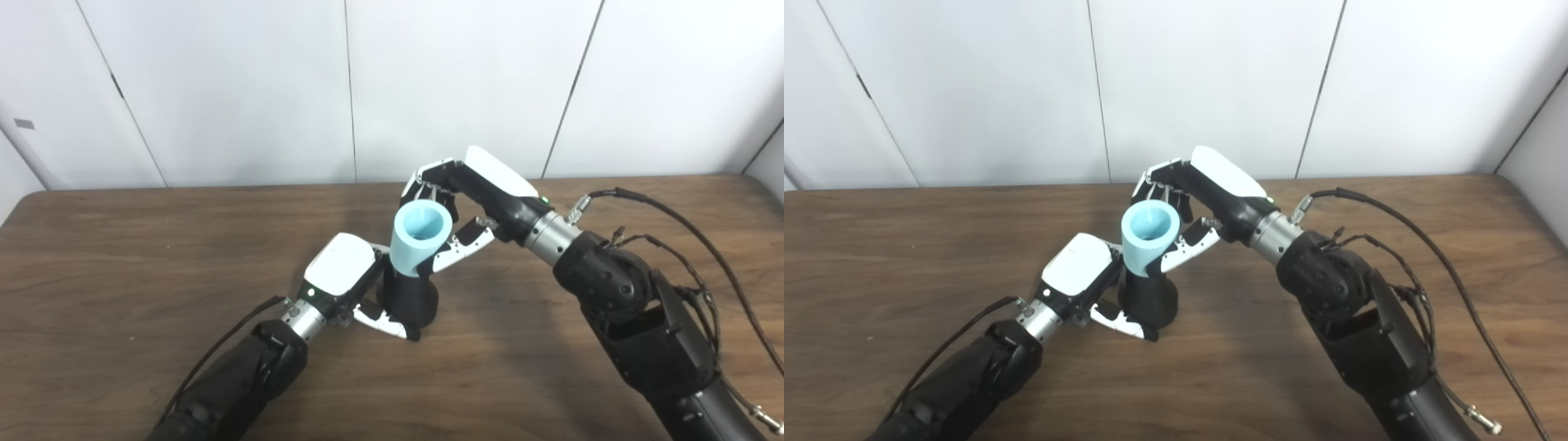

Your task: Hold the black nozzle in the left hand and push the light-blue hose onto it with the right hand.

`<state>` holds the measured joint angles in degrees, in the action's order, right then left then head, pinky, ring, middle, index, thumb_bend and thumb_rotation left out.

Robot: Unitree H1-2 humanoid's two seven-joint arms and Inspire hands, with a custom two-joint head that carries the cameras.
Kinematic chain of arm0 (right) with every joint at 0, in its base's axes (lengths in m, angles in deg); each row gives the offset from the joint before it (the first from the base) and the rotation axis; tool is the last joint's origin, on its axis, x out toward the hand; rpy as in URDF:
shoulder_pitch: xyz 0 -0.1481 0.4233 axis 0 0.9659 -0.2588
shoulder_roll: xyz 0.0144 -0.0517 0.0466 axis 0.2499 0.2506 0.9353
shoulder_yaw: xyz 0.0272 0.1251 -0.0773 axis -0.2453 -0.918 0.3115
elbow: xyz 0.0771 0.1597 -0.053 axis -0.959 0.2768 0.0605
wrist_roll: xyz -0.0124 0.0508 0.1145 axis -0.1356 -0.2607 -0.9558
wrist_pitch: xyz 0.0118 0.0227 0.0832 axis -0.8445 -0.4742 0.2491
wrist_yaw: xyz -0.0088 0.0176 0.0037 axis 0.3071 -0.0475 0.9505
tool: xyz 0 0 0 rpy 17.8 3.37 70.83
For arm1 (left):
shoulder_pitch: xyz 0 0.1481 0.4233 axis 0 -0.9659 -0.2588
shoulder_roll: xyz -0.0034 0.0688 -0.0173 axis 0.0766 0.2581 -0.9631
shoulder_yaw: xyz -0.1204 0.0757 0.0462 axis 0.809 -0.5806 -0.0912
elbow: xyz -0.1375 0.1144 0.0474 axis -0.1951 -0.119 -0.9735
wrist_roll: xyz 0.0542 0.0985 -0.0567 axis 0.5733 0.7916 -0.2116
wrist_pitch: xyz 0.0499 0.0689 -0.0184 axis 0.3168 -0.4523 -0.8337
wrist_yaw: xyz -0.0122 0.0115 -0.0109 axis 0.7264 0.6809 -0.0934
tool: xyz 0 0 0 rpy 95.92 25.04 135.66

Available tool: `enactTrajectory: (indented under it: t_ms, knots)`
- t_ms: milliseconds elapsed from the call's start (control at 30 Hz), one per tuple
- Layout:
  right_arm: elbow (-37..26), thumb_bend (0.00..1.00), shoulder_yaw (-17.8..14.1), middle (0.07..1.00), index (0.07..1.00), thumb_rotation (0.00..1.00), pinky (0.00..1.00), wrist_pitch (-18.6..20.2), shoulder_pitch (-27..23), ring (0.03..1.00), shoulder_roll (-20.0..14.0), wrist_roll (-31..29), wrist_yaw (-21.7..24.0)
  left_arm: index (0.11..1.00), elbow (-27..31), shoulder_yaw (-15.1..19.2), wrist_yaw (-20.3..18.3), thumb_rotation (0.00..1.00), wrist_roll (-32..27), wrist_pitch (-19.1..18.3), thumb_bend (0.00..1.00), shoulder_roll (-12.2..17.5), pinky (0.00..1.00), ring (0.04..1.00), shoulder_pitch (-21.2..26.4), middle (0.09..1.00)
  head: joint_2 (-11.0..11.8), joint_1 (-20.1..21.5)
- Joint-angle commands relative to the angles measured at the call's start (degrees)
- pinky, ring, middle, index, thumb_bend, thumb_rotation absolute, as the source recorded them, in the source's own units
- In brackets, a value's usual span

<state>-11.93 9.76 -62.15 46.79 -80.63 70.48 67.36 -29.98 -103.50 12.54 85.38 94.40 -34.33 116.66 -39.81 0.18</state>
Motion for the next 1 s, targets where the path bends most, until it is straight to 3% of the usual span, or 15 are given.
enactTrajectory:
  t_ms: [0,567,967]
  knots:
    - [0.24,0.53,0.62,0.424,0.509,0.00,0.22,-0.24,-0.02,0.302,-0.50,2.55,0.21,0.507,-2.47,-3.49,-6.82,0.00,1.69,0.53,0.52,-0.08,0.28,0.378,-6.57,0.397,-0.25,0.05]
    - [1.93,0.53,1.17,0.437,0.506,0.00,0.24,-0.39,1.60,0.320,0.93,3.43,-0.17,0.510,-1.08,-3.38,-7.55,0.00,0.99,0.50,0.52,0.35,0.28,0.382,-6.87,0.401,-0.95,0.02]
    - [-0.25,0.52,2.01,0.412,0.511,0.00,0.24,14.91,0.43,0.309,2.45,3.58,4.67,0.506,-0.46,-3.50,-7.82,0.00,0.93,0.21,0.52,0.57,0.26,0.355,-6.90,0.394,-1.41,-0.29]
